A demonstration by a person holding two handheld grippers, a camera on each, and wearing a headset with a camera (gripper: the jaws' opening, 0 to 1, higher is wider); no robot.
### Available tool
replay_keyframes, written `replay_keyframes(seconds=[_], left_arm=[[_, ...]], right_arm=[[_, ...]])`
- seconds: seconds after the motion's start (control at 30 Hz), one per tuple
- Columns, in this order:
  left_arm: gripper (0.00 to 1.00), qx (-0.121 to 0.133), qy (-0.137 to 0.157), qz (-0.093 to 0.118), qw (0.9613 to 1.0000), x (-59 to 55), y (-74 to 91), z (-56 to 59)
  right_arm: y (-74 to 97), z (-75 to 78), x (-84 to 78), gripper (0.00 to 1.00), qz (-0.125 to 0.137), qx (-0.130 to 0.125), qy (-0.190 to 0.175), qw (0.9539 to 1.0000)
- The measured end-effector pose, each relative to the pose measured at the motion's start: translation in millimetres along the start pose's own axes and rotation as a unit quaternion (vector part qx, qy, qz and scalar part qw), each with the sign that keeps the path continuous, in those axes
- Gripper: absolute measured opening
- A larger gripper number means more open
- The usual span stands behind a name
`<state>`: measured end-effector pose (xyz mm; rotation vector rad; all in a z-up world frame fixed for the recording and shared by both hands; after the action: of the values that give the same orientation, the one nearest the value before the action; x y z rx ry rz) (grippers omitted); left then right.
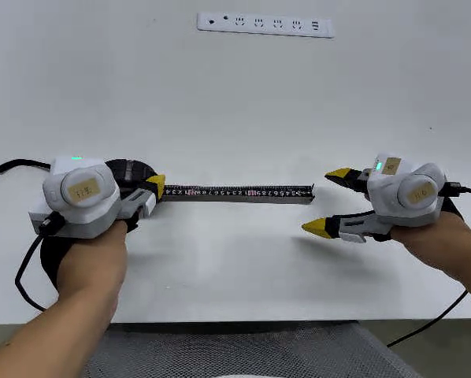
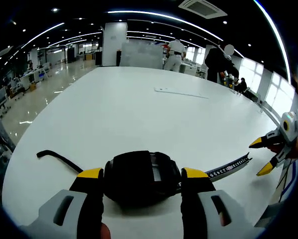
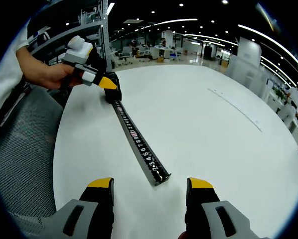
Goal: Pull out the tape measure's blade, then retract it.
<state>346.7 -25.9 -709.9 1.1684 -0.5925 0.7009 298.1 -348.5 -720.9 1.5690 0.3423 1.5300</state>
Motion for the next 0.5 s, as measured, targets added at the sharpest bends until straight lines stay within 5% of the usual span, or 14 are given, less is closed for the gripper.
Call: replay_keyframes(seconds=[0.5], left_arm=[[0.58, -0.002, -0.006, -0.005, 1.0000, -0.3, -1.1, -1.2]], right_arm=[[-12.5, 13.5, 0.0, 0.40, -0.012, 0.035, 0.041, 0.9984]])
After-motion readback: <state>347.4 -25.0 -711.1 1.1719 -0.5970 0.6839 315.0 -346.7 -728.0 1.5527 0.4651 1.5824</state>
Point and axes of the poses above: the centre of the closed fingertips' face, and the gripper's own axes: y roughly backward along the fingers, z roughly to its right, x roughly out of its top, the point moved 6 cm from there along y, roughly backward along the fingers, and after that the axes turned 14 degrees about y, right-handed, at the moved point
